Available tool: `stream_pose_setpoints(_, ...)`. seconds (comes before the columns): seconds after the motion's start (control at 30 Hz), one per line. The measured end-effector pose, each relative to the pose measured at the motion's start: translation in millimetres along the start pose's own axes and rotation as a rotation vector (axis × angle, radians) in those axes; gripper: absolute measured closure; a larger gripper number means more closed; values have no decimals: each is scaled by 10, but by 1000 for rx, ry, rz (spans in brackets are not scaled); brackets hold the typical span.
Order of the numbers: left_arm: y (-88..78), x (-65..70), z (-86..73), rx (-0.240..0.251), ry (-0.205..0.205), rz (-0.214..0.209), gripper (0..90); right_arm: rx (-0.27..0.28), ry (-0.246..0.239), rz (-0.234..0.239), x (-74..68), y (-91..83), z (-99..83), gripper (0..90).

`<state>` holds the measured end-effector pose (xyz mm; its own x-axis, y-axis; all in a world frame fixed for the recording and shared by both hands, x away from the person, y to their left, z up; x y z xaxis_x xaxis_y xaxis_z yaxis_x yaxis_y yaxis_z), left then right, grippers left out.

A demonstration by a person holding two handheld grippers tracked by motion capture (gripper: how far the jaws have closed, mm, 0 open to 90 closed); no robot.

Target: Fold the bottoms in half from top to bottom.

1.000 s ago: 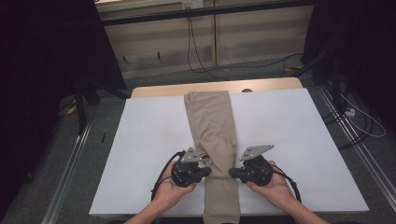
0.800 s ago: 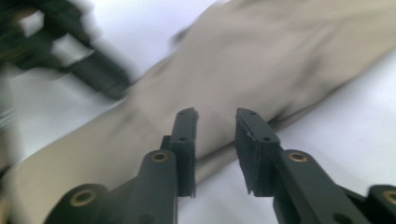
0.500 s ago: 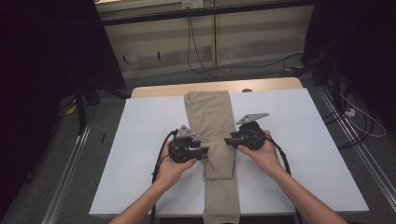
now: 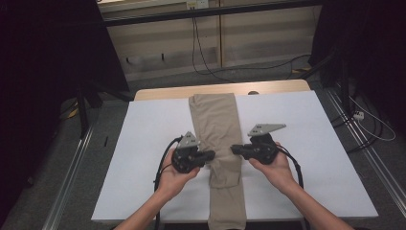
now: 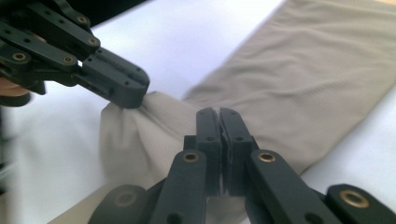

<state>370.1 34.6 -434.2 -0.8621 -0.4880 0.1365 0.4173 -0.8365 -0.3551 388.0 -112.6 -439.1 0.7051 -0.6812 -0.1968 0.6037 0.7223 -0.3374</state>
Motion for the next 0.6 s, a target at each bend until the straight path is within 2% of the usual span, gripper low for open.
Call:
stream_pose_setpoints(0.07, -155, 233, -51, 8, 12, -51, 872, 19, -1, 37, -193, -213, -15, 880)
stream_pose_setpoints(0.1, -249, 404, -115, -1, 35, -85, 872, 16, -13, 48, -265, -294, -44, 880)
stream_pose_setpoints(0.17, -351, 642, -233, -22, 55, -139, 872, 0, -20, 79, -462, -494, -184, 879)
stream_pose_setpoints(0.2, -407, 784, -332, -46, 73, -166, 872, -14, -24, 93, -557, -582, -287, 878)
stream_pose_setpoints(0.23, -437, 898, -417, -62, 63, -190, 872, -37, -24, 108, -670, -678, -430, 877)
stream_pose_setpoints(0.33, -492, 1129, -665, -136, 79, -237, 872, -105, -28, 143, -908, -853, -742, 875)
stream_pose_setpoints(0.37, -513, 1212, -756, -177, 86, -259, 874, -118, -32, 152, -963, -888, -794, 874)
stream_pose_setpoints(0.4, -519, 1246, -798, -187, 90, -265, 875, -124, -27, 164, -1041, -944, -860, 870)
stream_pose_setpoints(0.43, -534, 1273, -866, -217, 102, -275, 872, -132, -17, 175, -1083, -973, -901, 861)
stream_pose_setpoints(0.47, -536, 1278, -898, -225, 95, -279, 859, -157, -17, 177, -1118, -1001, -973, 831)
stream_pose_setpoints(0.5, -536, 1257, -923, -234, 71, -282, 815, -169, -29, 172, -1120, -1008, -1004, 781)
stream_pose_setpoints(0.53, -531, 1218, -921, -233, 60, -274, 731, -176, -34, 168, -1107, -1006, -1024, 695)
stream_pose_setpoints(0.6, -527, 1126, -848, -201, 58, -249, 682, -161, -16, 161, -1044, -974, -974, 664)
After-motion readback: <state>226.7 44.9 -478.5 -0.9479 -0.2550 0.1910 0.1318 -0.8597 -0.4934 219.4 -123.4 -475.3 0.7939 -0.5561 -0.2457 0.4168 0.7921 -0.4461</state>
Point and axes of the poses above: each handheld gripper's, and its own axes: y roughly forward along the jaws, z roughly out of its top, x roughly to its right, the point moved 8 cm from there along y, roughly forward along the jaws, and after that the axes turned 13 degrees about x, right-handed, at the moved point
